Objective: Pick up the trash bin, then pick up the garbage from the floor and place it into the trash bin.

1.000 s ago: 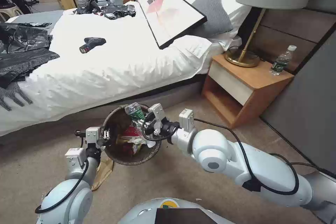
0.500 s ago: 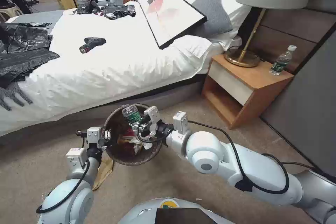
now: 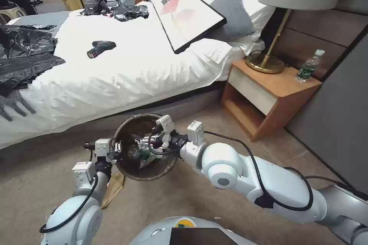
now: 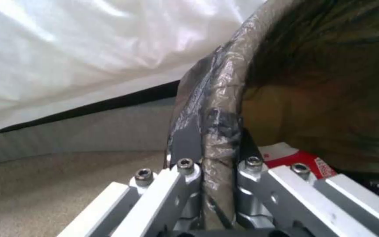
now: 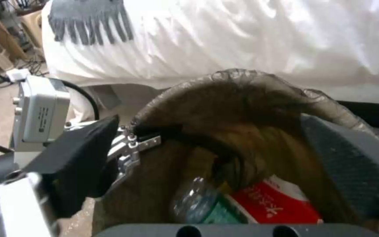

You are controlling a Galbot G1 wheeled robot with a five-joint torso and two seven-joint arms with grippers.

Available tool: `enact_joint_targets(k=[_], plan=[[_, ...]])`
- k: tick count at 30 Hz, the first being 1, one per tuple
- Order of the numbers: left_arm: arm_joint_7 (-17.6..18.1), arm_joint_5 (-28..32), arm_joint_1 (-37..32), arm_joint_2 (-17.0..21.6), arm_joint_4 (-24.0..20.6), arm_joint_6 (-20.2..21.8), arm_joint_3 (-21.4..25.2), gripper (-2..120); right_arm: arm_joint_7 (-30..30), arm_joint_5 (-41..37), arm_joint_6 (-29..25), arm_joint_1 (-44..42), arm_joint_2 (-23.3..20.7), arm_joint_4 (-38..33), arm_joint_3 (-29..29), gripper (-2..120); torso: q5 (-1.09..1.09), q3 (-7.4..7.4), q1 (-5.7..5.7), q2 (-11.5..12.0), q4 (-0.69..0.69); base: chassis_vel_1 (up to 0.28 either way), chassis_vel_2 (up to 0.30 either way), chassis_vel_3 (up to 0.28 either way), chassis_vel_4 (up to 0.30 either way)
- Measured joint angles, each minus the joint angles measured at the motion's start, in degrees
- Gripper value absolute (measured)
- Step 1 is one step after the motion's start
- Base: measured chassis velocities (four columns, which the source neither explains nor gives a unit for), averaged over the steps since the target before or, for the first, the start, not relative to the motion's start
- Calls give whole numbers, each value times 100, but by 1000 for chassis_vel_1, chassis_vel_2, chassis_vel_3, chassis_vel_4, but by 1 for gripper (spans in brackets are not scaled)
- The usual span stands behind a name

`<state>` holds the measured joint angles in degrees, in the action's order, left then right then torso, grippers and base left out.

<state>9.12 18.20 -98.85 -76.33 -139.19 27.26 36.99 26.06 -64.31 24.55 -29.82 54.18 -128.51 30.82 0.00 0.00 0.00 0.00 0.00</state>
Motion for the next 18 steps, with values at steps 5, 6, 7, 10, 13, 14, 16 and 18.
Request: enact_joint_targets(k=[5,6,7,10,13,14,16,18], plan=[[-3,3,19,0,16,-1,1,3,11,-7,0,9,-9,-44,-20,100,0,0,0,0,0,0,0,0,0],[-3,3,19,-1,16,-2,1,3,11,-8,0,12,-12,-59,-28,100,0,0,0,0,0,0,0,0,0],[-4,4,19,-2,17,-2,1,3,11,-9,-2,16,-15,-75,-49,100,0,0,0,0,0,0,0,0,0],[-4,5,18,-2,17,-2,5,3,13,-10,-8,22,-16,-121,-121,100,0,0,0,0,0,0,0,0,0],[-4,6,18,-4,21,-3,7,3,14,-20,-17,27,-23,-219,-251,100,1,0,0,0,0,0,0,0,0],[-5,6,18,-5,22,-3,7,3,13,-22,-22,27,-32,-257,-292,100,1,0,0,0,0,0,0,0,0],[-5,6,18,-9,24,-6,7,3,-11,-39,-36,7,-92,-400,-486,100,0,0,0,0,-1,0,0,0,0],[-6,8,19,-9,27,-8,7,3,-64,-40,-59,-37,-158,-479,-626,100,1,0,0,0,-1,0,0,0,0]])
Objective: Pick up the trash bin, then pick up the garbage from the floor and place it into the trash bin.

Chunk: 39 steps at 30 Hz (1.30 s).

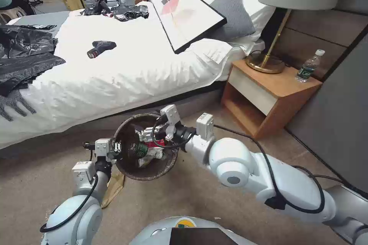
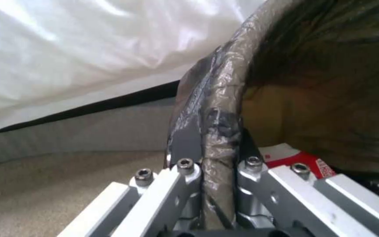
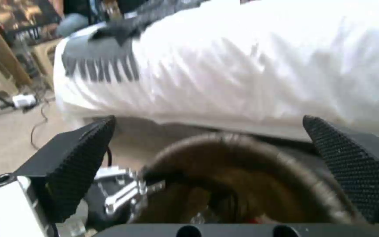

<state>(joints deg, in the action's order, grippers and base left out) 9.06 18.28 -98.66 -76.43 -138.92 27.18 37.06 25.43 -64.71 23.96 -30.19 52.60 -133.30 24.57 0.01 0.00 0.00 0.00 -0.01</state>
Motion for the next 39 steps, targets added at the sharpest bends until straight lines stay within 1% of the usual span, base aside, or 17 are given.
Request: enact_joint_targets(k=[3,5,11,13,17,18,19,20,21,25,26,29,30,33,34,38,39], plan=[[-1,24,8,10,5,-1,9,3,-162,73,-132,-146,-259,-163,-276,100,0,0,0,0,2,0,0,0,0],[-1,28,11,11,5,-1,10,3,-176,99,-163,-167,-297,-177,-308,100,0,0,0,0,2,0,0,0,0],[-2,42,26,11,8,-6,16,3,-250,505,-489,-523,-778,-273,-668,100,1,0,0,0,2,0,0,0,0],[-2,43,27,10,9,-8,17,3,-251,566,-522,-565,-818,-273,-693,100,1,0,0,0,1,0,0,0,0],[-2,80,37,8,22,-39,24,3,-245,1067,-805,-1161,-1155,-321,-972,100,1,0,0,0,1,0,0,0,0],[-2,85,38,7,22,-47,31,3,-5,1532,-1013,-1532,-1299,-344,-1027,100,1,0,0,0,2,0,0,0,0],[0,87,34,-5,22,-67,38,3,159,1963,-1165,-1741,-1309,-282,-1079,100,0,0,0,0,1,0,0,0,0],[8,100,26,-15,21,-94,48,3,211,2268,-1301,-1986,-1293,-200,-1186,100,1,0,0,0,0,0,0,0,0],[8,100,26,-15,21,-94,48,3,211,2268,-1301,-1986,-1293,-200,-1186,100,1,0,0,0,0,0,0,0,0],[34,172,1,-13,-22,-96,96,3,119,3037,-1795,-2765,-1269,48,-1569,100,1,0,0,0,1,0,0,0,0],[34,172,1,-13,-22,-96,96,3,119,3037,-1795,-2765,-1269,48,-1569,100,1,0,0,0,1,0,0,0,0],[40,180,-8,-4,-33,-89,106,3,-327,3931,-2351,-3626,-1089,322,-2286,100,0,0,0,0,1,0,0,0,0],[40,180,-8,-4,-33,-89,106,3,-327,3931,-2351,-3626,-1089,322,-2286,100,0,0,0,0,1,0,0,0,0],[40,180,-20,2,-33,-85,108,3,-614,4660,-2757,-4497,-769,510,-2906,100,0,0,0,0,2,0,0,0,0],[40,180,-20,2,-33,-85,108,3,-614,4660,-2757,-4497,-769,510,-2906,100,0,0,0,0,2,0,0,0,0],[29,175,-37,21,-33,-83,111,3,-808,5062,-2950,-5229,-255,568,-3531,100,0,0,0,0,2,0,0,0,0],[29,175,-37,21,-33,-83,111,3,-808,5062,-2950,-5229,-255,568,-3531,100,0,0,0,0,2,0,0,0,0]])
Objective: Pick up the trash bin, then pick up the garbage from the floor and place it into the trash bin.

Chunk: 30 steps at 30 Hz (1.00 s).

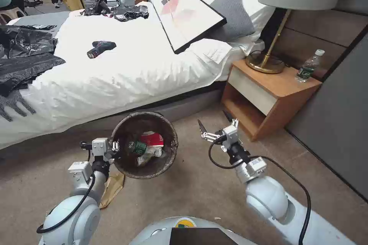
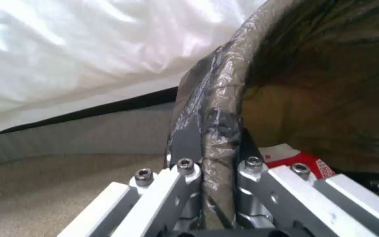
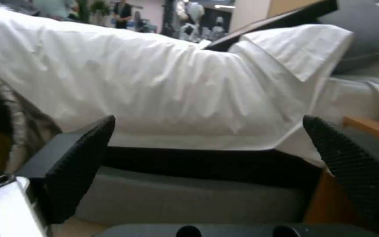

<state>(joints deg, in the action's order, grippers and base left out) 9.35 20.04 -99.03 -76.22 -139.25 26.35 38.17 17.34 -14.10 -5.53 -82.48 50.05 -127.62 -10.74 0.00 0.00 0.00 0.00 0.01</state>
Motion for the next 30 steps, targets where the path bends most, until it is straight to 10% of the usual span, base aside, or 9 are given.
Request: enact_joint_targets(k=[14,30], plan=[[-46,-28,-48,-3,-12,0,7,3,-550,982,-355,-976,1561,10,-1031,100,-1,0,0,0,-1,0,0,0,0],[-229,-194,-74,-33,-30,28,22,3,-619,1009,-404,-1002,1740,53,-1097,100,0,0,0,0,-1,0,0,0,0]])
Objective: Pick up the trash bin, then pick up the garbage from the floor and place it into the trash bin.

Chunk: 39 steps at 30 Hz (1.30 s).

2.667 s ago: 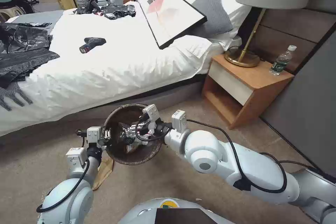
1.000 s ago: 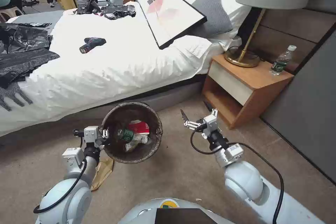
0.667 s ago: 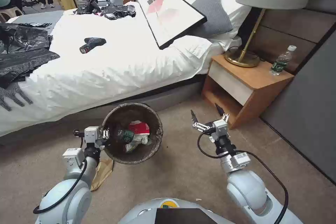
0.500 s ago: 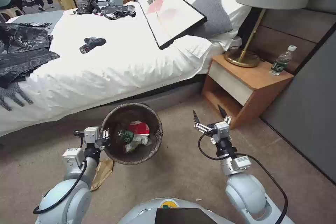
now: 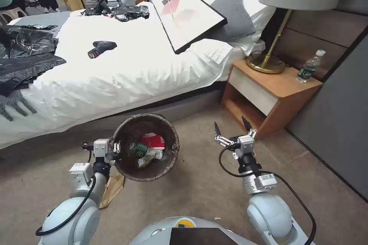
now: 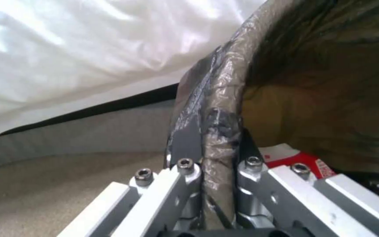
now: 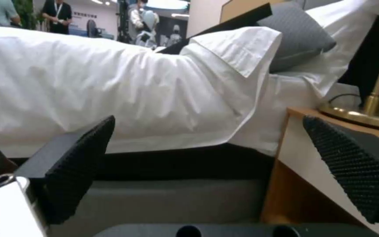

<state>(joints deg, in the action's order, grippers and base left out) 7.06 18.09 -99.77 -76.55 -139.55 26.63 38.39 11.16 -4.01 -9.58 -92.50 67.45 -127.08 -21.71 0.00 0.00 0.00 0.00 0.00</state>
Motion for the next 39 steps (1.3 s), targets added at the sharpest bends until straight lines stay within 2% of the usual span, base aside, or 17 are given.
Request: enact_joint_targets(k=[12,39], plan=[[-2,-22,0,-20,-17,19,3,3,63,-64,33,34,-44,52,19,100,0,0,0,0,0,30,37,35,35],[-22,-23,-18,-31,-46,43,17,3,158,-130,68,108,-115,145,83,100,0,0,0,0,0,109,108,119,111]])
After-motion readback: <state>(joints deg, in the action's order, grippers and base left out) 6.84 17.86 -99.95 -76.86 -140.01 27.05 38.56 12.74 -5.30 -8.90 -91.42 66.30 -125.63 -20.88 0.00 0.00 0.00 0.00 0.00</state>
